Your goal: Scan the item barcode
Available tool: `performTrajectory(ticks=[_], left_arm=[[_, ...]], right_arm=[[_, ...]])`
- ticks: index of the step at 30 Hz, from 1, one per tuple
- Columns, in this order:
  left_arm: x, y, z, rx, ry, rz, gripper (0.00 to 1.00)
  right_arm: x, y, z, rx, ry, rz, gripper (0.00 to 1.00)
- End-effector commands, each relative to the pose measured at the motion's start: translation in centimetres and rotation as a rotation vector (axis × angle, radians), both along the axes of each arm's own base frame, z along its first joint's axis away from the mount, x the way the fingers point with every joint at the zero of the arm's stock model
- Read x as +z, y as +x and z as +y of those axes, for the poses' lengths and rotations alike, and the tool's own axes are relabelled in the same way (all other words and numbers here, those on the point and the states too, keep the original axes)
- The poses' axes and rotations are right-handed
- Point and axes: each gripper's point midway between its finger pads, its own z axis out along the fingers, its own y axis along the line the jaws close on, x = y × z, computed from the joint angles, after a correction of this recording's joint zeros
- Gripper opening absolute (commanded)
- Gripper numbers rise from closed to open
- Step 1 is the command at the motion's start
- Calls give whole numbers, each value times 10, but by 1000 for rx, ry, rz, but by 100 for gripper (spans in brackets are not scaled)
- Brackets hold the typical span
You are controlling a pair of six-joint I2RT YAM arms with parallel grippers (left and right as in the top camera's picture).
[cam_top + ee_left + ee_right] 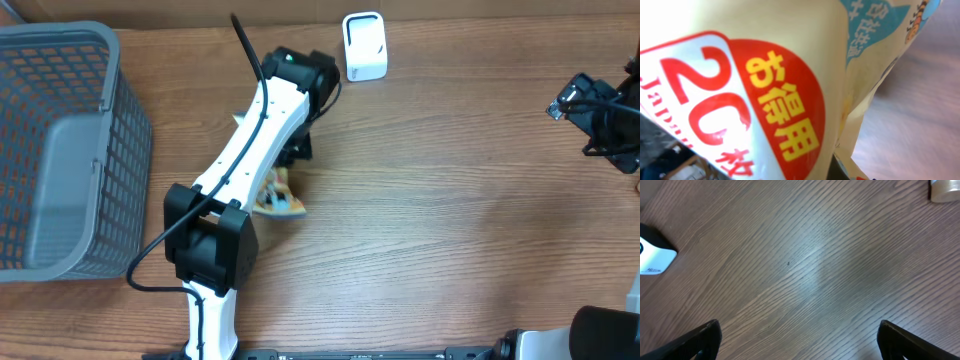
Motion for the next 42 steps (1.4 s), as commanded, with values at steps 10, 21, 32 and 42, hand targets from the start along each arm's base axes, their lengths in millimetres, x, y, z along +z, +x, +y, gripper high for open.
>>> performTrajectory(ticks=[10, 21, 32, 42], left_arm=[[4, 2, 58, -37, 416, -54, 4], [-18, -21, 20, -22, 325, -17, 4], [-64, -56, -22, -136, 333, 81, 8], [-80, -84, -71, -151, 194, 149, 20]], right_arm=[[-1, 0, 2, 4, 12, -3, 100], [0, 1, 6, 14, 35, -10, 100], [0, 1, 6, 14, 35, -11, 100], [0, 1, 6, 14, 35, -11, 100]])
